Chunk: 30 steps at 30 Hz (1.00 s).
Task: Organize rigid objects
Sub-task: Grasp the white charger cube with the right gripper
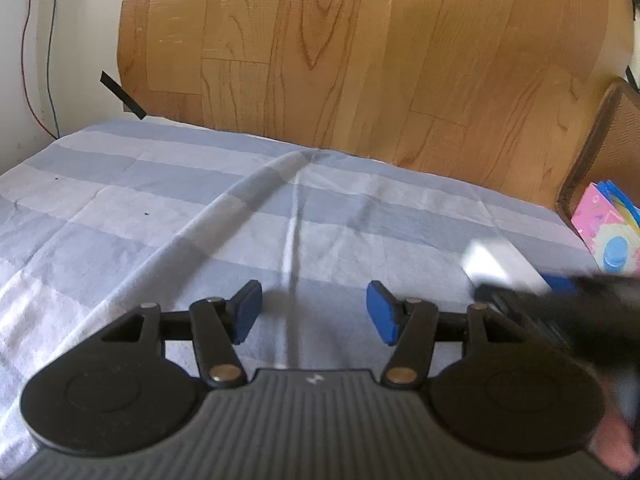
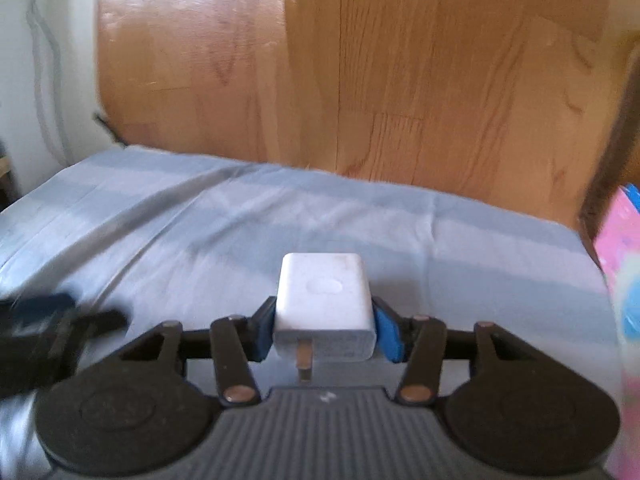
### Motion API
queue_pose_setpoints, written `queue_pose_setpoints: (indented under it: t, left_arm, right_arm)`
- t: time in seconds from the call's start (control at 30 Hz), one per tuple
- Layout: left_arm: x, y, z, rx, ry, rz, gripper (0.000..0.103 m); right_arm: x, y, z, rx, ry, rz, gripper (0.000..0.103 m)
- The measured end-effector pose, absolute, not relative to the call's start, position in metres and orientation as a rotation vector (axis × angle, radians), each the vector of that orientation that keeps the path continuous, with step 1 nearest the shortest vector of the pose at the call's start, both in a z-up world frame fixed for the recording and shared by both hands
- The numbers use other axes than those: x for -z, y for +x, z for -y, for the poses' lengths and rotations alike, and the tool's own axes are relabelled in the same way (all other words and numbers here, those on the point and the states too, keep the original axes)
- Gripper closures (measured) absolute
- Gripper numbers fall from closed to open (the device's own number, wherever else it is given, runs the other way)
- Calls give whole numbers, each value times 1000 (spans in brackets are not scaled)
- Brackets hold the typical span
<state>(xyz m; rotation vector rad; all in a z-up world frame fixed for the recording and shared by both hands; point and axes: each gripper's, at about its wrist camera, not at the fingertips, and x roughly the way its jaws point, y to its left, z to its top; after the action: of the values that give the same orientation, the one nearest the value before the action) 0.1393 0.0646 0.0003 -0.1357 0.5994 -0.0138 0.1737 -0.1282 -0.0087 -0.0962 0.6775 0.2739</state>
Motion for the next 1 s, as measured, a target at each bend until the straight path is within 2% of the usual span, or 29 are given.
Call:
queue_pose_setpoints:
  t: [0.23, 0.47, 0.63, 0.77, 1.0]
  left_arm:
    - [-1, 132, -50, 86, -66, -573, 43]
    - [-5, 114, -21, 230, -56, -587, 43]
    - [-18, 61, 66, 522, 21, -575, 43]
    - [-25, 24, 130, 769, 22, -627, 43]
    - [-20, -1, 195, 919, 44, -747, 43]
  right_arm:
    - [1, 40, 204, -272, -172, -660, 54]
    - [4, -64, 310, -9, -96, -638, 54]
    - [6, -93, 343, 29, 16, -605, 52]
    - [9, -102, 337, 27, -1, -549, 48]
    - [19, -131, 345, -2, -5, -498, 46]
